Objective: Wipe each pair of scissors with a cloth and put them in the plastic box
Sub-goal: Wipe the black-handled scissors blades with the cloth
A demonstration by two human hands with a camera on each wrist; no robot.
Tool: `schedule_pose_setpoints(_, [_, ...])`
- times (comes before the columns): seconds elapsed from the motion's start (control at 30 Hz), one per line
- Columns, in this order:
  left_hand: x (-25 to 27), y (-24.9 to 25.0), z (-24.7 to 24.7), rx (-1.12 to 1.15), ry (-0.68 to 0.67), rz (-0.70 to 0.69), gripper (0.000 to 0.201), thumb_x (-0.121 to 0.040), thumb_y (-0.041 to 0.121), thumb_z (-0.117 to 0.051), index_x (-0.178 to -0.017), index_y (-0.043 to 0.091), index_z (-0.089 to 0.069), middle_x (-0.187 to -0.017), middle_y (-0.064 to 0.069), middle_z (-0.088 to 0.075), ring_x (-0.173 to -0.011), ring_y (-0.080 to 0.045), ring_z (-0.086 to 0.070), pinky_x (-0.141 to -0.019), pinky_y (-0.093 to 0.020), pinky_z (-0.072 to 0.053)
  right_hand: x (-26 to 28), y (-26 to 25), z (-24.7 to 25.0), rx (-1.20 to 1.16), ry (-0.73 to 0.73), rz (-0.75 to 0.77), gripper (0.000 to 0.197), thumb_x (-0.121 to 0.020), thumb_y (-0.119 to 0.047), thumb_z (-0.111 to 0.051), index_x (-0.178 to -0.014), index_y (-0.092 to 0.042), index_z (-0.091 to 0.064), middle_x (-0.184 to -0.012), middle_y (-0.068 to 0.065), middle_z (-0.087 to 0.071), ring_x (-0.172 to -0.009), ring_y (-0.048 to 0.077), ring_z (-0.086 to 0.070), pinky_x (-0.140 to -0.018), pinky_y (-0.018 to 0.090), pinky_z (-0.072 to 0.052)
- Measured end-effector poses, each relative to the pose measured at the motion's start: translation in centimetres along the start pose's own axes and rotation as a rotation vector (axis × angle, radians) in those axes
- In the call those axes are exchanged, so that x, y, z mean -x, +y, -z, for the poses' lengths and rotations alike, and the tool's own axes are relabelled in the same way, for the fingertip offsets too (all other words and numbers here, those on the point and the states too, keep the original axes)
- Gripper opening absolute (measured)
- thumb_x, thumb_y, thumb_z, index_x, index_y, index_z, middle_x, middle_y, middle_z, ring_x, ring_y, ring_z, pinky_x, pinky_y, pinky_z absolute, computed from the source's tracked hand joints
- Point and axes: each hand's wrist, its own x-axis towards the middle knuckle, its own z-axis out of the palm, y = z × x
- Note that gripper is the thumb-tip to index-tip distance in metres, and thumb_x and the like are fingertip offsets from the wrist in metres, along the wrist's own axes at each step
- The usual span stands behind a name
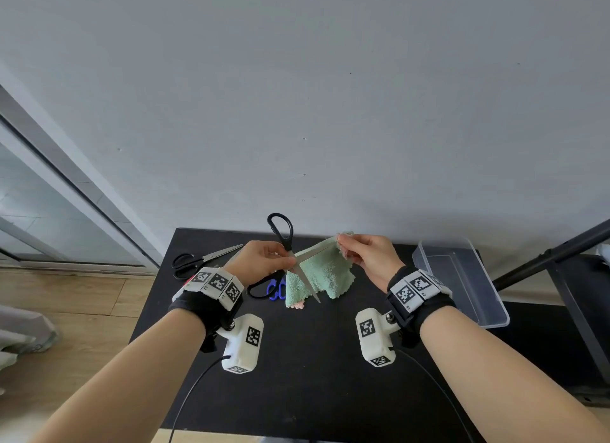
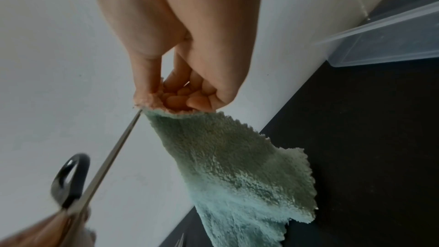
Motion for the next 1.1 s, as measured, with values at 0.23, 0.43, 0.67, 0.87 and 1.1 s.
schedule_pose_setpoints(0.23, [0.9, -1.1, 1.2, 0.098, 0.082, 0.032, 0.024, -0.083, 0.018, -0.071, -0.092, -0.003, -0.066, -0.078, -0.012, -0.065, -0.049, -0.006, -0.047, -0.052, -0.014, -0.038, 0.3, 0.9, 0.1, 0.216, -0.037, -0.053, 0.016, -0.086, -0.017, -0.068, -0.072, -0.011, -0.067, -0.067, -0.001, -0.06, -0.061, 0.008, -0.052, -0.056, 0.014, -0.04])
schedule_pose_setpoints(0.43, [1.7, -2.3, 1.1, 0.17, 0.081, 0.08, 0.027, -0.084, 0.019, -0.07, -0.099, -0.004, -0.065, -0.077, -0.012, -0.064, -0.049, -0.01, -0.037, -0.047, -0.015, -0.033, 0.3, 3.6, -0.4, 0.369, -0.06, -0.156, 0.007, -0.084, -0.015, -0.071, -0.079, -0.012, -0.067, -0.07, 0.001, -0.062, -0.064, 0.009, -0.054, -0.058, 0.014, -0.044])
schedule_pose_setpoints(0.67, [2.5, -3.3, 0.8, 0.29, 0.063, 0.074, 0.008, -0.087, 0.016, -0.067, -0.09, 0.009, -0.064, -0.079, -0.012, -0.069, -0.068, -0.025, -0.055, -0.065, -0.032, -0.046, -0.1, 5.9, -1.0, 0.492, -0.032, -0.216, 0.007, -0.082, -0.008, -0.071, -0.083, -0.005, -0.065, -0.068, 0.006, -0.062, -0.06, 0.012, -0.055, -0.061, 0.022, -0.048])
schedule_pose_setpoints(0.87, [3.3, -3.1, 0.2, 0.331, 0.081, 0.042, 0.002, -0.091, 0.011, -0.061, -0.092, 0.009, -0.061, -0.069, -0.006, -0.069, -0.059, -0.014, -0.064, -0.052, -0.017, -0.047, -0.3, 6.5, -0.8, 0.67, -0.058, -0.23, 0.017, -0.082, -0.015, -0.072, -0.069, -0.011, -0.062, -0.071, 0.007, -0.064, -0.069, 0.018, -0.058, -0.073, 0.029, -0.049])
schedule_pose_setpoints(1.1, [3.3, -2.7, 0.3, 0.377, 0.07, 0.039, 0.005, -0.09, 0.007, -0.061, -0.095, 0.005, -0.061, -0.072, -0.008, -0.07, -0.059, -0.012, -0.066, -0.052, -0.015, -0.048, 0.1, 5.1, -0.7, 0.723, -0.073, -0.234, 0.022, -0.08, -0.022, -0.075, -0.063, -0.019, -0.062, -0.077, 0.008, -0.067, -0.075, 0.019, -0.058, -0.071, 0.031, -0.047])
